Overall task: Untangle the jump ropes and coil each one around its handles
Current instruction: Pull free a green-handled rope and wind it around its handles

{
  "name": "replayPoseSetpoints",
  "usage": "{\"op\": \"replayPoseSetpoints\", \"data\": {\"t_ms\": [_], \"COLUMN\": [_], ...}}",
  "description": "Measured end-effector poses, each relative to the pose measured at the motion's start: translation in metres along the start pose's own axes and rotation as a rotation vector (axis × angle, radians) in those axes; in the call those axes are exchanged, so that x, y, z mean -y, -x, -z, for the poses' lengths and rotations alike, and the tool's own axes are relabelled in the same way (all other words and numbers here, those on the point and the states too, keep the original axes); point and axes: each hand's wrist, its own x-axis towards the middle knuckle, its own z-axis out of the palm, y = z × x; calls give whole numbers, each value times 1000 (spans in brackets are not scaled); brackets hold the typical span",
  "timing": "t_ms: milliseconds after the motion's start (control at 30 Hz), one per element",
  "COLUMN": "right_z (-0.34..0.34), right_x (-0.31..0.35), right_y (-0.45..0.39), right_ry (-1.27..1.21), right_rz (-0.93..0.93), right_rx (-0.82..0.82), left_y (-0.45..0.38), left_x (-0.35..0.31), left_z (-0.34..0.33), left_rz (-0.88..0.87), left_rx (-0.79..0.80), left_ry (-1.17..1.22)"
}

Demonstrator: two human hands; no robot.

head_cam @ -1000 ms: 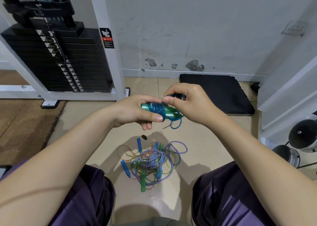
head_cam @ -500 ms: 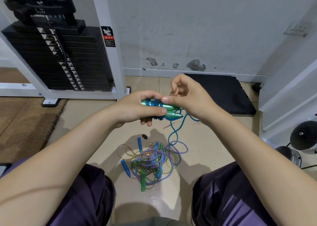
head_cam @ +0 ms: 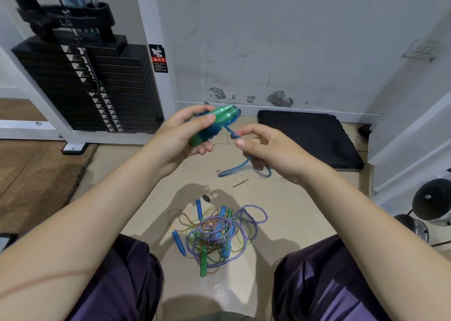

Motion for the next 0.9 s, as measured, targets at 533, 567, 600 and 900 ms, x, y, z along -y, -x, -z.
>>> {"op": "replayPoseSetpoints", "data": {"t_ms": [533, 567, 600, 900], "right_z": [3, 1, 0, -14], "right_x": [-21, -19, -18, -11], "right_y": [-4, -5, -7, -2], "right_ry": [404, 351, 313, 142], "right_rz": [-133, -92, -41, 65], "right_rx": [165, 120, 97, 87], "left_y": [-7, -3, 1, 4], "left_x": [6, 9, 11, 11], "left_z": [10, 4, -2, -11], "left_rz": [-47, -28, -13, -13], "left_rx": [-149, -78, -10, 119], "left_ry": [-110, -118, -124, -98]}}
